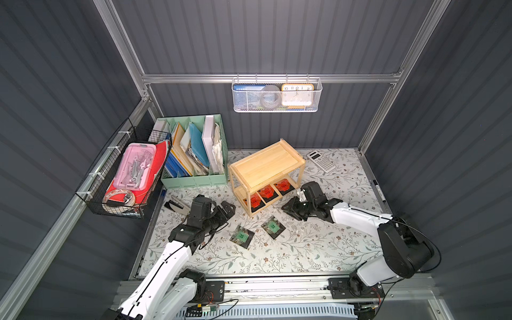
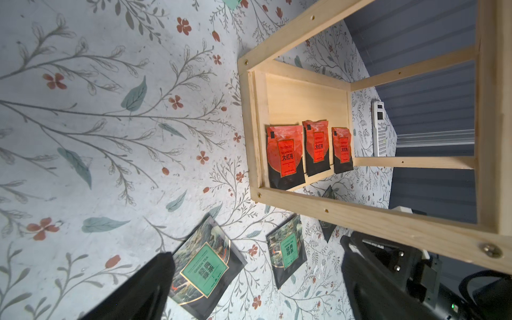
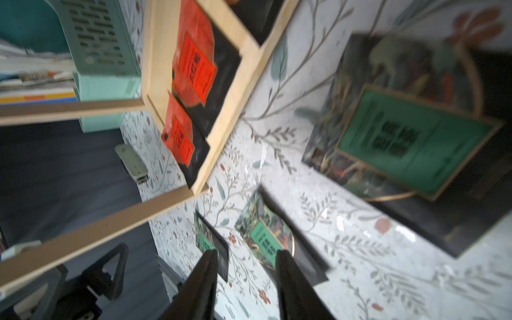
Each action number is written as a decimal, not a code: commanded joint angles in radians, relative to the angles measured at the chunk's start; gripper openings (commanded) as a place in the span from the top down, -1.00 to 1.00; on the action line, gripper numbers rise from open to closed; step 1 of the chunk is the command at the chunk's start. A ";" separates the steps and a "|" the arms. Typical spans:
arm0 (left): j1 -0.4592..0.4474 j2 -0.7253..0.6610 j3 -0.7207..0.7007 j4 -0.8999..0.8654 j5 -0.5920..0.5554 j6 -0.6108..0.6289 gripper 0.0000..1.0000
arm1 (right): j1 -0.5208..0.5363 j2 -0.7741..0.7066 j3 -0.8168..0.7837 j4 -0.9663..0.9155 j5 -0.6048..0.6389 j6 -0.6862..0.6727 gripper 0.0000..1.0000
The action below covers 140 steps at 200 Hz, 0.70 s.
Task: Place the tea bags on the shelf by color
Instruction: Pick up the tea bag from the center of the board.
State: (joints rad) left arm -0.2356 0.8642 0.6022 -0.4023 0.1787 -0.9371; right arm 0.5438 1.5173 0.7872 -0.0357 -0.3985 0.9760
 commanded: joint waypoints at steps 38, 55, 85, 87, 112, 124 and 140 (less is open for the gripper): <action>0.005 -0.070 -0.108 0.057 0.097 -0.108 -1.00 | 0.153 -0.082 -0.117 0.096 -0.041 0.047 0.20; 0.004 -0.065 -0.135 0.088 0.120 -0.120 -1.00 | 0.190 -0.083 -0.121 0.115 -0.045 0.057 0.20; 0.004 -0.021 -0.161 0.144 0.163 -0.118 -1.00 | 0.241 -0.044 -0.097 0.151 -0.050 0.064 0.21; 0.004 -0.017 -0.162 0.148 0.165 -0.118 -1.00 | 0.247 -0.042 -0.095 0.154 -0.049 0.064 0.21; 0.004 0.033 -0.172 0.181 0.182 -0.102 -1.00 | 0.283 0.018 -0.056 0.179 -0.039 0.064 0.21; 0.004 0.050 -0.178 0.196 0.182 -0.098 -1.00 | 0.295 0.052 -0.036 0.184 -0.038 0.070 0.22; 0.004 0.062 -0.189 0.213 0.224 -0.095 -1.00 | 0.309 0.092 -0.009 0.184 -0.035 0.073 0.22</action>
State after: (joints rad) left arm -0.2356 0.9112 0.4332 -0.2390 0.3454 -1.0420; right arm 0.8326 1.5608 0.7303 0.1230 -0.4419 1.0389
